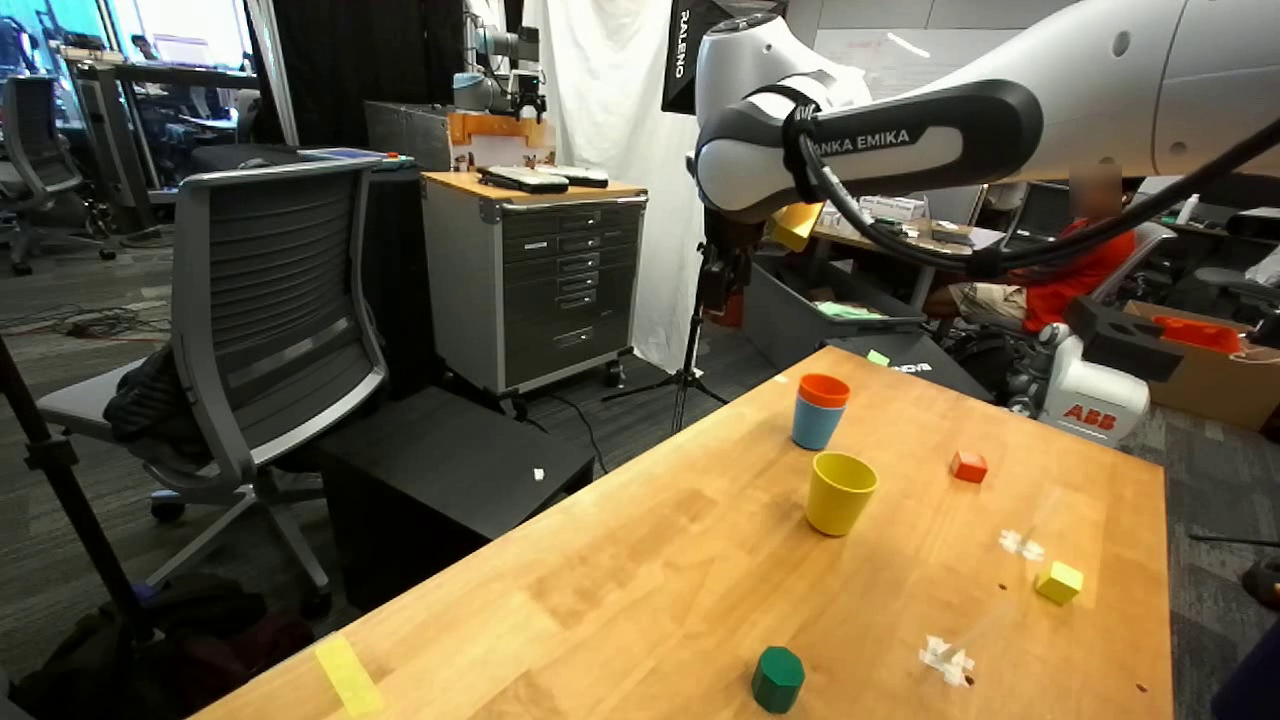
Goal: Stack the orange cup on top of the blue cup then stack the yellow cup on top of the orange cup
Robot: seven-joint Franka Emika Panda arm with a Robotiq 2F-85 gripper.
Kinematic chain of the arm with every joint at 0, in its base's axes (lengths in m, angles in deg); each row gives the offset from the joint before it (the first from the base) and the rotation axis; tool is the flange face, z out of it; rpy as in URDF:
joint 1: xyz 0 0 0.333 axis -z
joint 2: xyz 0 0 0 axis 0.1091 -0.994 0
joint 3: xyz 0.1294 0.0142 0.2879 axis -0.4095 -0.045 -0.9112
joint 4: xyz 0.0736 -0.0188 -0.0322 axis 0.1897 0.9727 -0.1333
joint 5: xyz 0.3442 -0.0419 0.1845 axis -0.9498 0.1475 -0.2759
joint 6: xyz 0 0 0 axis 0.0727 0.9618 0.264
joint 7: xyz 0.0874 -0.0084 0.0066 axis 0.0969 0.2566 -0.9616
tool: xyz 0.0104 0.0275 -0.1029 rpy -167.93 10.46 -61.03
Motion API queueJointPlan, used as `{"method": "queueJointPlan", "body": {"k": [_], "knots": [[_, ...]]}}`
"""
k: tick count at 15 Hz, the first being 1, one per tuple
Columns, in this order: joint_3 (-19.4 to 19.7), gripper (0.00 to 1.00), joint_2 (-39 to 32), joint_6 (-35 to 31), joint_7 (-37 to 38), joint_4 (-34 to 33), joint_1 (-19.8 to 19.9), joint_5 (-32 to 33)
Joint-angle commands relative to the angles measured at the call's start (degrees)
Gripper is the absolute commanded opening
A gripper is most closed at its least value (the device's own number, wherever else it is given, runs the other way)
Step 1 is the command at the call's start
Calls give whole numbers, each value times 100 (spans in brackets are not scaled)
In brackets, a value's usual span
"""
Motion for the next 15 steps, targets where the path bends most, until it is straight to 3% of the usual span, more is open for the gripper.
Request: {"method": "queueJointPlan", "body": {"k": [1,8,15], "knots": [[-21,100,-13,65,24,-50,26,21],[-173,100,-447,89,-459,-152,-164,26],[-185,100,-684,181,-735,-177,-669,94]]}}
